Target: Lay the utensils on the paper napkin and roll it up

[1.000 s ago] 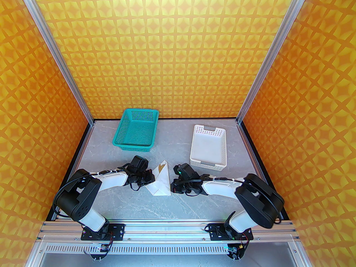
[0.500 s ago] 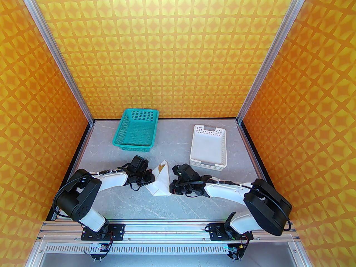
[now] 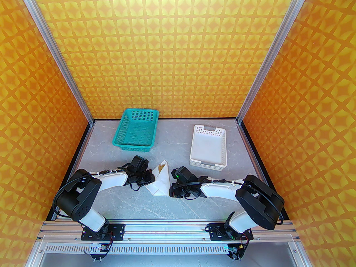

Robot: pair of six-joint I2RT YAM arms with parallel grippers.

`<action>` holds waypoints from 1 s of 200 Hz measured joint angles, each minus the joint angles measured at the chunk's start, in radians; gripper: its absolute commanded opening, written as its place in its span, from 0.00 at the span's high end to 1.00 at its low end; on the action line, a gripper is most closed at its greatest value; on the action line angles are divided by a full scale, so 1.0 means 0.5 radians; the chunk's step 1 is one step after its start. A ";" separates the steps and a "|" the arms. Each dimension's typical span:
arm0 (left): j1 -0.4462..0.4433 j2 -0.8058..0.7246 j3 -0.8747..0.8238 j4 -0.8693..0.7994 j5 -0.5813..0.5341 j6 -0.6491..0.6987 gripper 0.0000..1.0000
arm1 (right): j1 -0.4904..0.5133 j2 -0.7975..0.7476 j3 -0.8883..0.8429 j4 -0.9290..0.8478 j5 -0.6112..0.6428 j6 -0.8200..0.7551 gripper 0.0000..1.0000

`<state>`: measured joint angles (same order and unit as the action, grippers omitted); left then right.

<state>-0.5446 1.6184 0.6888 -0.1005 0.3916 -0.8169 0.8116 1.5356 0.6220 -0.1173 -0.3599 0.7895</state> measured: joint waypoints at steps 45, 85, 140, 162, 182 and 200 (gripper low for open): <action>0.000 -0.002 0.000 -0.003 0.000 0.002 1.00 | -0.020 -0.109 0.027 -0.204 0.039 -0.095 1.00; 0.000 -0.003 0.000 -0.003 -0.001 0.002 1.00 | -0.174 -0.135 0.122 -0.171 0.007 -0.151 1.00; -0.011 -0.003 -0.001 -0.003 -0.005 0.002 1.00 | -0.307 0.089 0.336 0.021 -0.013 -0.224 1.00; -0.012 -0.003 -0.001 -0.003 -0.008 0.002 1.00 | -0.338 0.212 0.417 0.067 -0.011 -0.244 1.00; -0.013 -0.004 -0.001 -0.003 -0.008 0.002 1.00 | -0.375 0.307 0.456 0.125 -0.013 -0.244 1.00; -0.013 -0.004 0.000 -0.003 -0.008 0.002 1.00 | -0.394 0.385 0.495 0.147 -0.021 -0.246 1.00</action>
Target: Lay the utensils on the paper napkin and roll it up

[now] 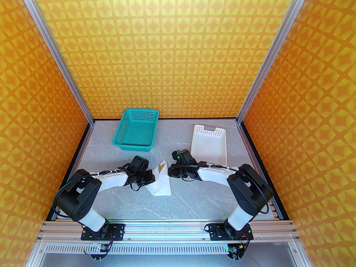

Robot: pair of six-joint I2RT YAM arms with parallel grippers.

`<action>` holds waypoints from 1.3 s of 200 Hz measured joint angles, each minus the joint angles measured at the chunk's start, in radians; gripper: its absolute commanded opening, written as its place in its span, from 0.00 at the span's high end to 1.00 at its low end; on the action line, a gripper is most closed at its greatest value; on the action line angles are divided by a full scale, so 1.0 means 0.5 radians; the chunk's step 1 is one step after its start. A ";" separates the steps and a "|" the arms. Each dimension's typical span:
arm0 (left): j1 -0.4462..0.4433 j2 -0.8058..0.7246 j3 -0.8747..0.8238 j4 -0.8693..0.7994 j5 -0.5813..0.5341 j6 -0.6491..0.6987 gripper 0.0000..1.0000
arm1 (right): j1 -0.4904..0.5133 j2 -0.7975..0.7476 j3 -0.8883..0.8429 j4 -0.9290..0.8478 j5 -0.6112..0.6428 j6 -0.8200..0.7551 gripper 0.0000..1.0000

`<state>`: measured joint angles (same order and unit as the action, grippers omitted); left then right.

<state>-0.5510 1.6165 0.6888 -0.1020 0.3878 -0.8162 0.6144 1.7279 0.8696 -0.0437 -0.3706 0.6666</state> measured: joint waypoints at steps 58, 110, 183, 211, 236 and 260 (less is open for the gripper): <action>0.000 0.000 0.000 0.000 -0.001 0.000 1.00 | -0.003 0.162 0.140 0.028 -0.007 -0.031 1.00; 0.000 0.000 0.000 0.000 0.000 0.000 1.00 | -0.011 0.224 0.144 0.030 -0.006 -0.046 1.00; 0.000 0.000 0.000 0.000 -0.001 0.000 1.00 | -0.026 0.224 0.144 -0.014 0.041 -0.113 1.00; 0.000 0.000 0.000 0.000 -0.001 0.000 1.00 | -0.026 0.234 0.144 -0.024 0.047 -0.126 1.00; 0.000 0.000 0.000 0.000 -0.001 0.001 1.00 | -0.026 0.237 0.157 -0.047 0.052 -0.143 1.00; 0.000 0.000 0.000 0.000 -0.001 0.006 1.00 | -0.026 0.237 0.184 -0.106 0.071 -0.166 1.00</action>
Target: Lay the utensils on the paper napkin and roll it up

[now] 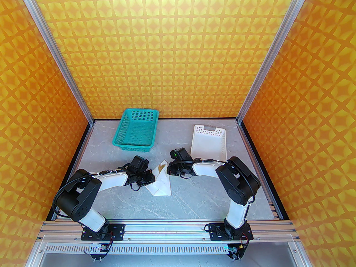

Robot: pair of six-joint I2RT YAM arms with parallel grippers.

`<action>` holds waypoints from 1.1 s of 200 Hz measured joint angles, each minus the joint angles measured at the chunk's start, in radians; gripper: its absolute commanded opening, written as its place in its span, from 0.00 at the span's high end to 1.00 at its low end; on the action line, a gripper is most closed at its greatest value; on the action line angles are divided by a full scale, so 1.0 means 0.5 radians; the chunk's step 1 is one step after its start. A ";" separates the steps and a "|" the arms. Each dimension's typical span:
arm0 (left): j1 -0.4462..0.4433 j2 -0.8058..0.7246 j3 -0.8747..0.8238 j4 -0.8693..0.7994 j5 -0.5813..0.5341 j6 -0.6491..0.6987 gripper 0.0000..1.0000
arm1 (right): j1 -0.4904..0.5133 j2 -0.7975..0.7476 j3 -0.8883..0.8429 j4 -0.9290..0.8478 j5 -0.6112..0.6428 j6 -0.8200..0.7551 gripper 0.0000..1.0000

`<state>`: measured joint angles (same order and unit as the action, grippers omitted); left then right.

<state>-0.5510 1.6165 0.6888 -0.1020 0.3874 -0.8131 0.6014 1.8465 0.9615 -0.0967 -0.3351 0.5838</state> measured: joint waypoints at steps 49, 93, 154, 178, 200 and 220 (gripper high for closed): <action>-0.001 0.000 0.000 0.000 0.000 0.000 1.00 | 0.000 0.000 0.095 -0.131 0.030 -0.044 1.00; -0.002 0.000 0.003 -0.008 -0.002 0.000 1.00 | 0.000 0.000 0.148 -0.145 0.030 -0.050 1.00; -0.004 0.000 0.009 -0.017 -0.007 0.001 1.00 | -0.004 0.110 0.243 -0.145 0.047 -0.052 1.00; -0.004 0.000 0.011 -0.023 -0.007 0.001 1.00 | -0.011 0.124 0.243 -0.146 0.053 -0.053 1.00; -0.004 0.000 0.011 -0.023 -0.008 0.001 1.00 | -0.023 0.124 0.243 -0.172 0.090 -0.079 1.00; -0.005 0.000 0.011 -0.023 -0.008 0.001 1.00 | -0.030 0.109 0.243 -0.237 0.133 -0.105 0.98</action>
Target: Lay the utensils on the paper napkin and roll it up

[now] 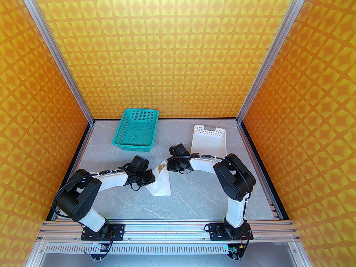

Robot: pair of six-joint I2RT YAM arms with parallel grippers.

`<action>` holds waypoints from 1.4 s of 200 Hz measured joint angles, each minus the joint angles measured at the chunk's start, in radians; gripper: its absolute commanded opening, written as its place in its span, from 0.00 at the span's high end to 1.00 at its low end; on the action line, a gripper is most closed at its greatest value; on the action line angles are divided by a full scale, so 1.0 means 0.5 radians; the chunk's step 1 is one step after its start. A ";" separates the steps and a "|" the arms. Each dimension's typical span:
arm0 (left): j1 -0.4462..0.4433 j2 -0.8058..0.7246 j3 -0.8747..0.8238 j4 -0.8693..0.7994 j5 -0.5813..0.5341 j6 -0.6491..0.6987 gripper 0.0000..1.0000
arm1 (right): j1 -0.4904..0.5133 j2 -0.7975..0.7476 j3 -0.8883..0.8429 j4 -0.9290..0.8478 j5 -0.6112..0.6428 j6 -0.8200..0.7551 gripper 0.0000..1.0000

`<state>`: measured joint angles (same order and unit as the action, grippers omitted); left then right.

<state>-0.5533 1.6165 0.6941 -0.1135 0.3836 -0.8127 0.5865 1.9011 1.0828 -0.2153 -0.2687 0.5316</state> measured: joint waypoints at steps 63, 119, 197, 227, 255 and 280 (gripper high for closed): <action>-0.007 0.000 0.000 0.001 -0.001 -0.002 1.00 | 0.038 -0.418 -0.066 -0.236 0.168 -0.045 0.67; -0.009 -0.008 -0.020 0.031 -0.001 -0.021 1.00 | 0.385 -0.571 -0.188 -0.334 0.445 0.055 0.50; -0.013 -0.051 -0.080 0.076 -0.002 -0.055 1.00 | 0.600 -0.407 -0.194 -0.385 0.647 0.102 0.43; -0.022 -0.053 -0.082 0.078 -0.007 -0.056 1.00 | 0.663 -0.317 -0.119 -0.424 0.697 0.101 0.41; -0.024 -0.053 -0.083 0.082 -0.007 -0.063 1.00 | 0.674 -0.249 -0.037 -0.439 0.738 0.095 0.40; -0.024 -0.053 -0.091 0.097 -0.007 -0.072 1.00 | 0.674 -0.188 0.021 -0.439 0.767 0.085 0.40</action>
<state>-0.5652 1.5898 0.6487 -0.0650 0.3801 -0.8490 0.9237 1.8069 1.0931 -0.4351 0.1146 0.5739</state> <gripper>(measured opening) 0.036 0.603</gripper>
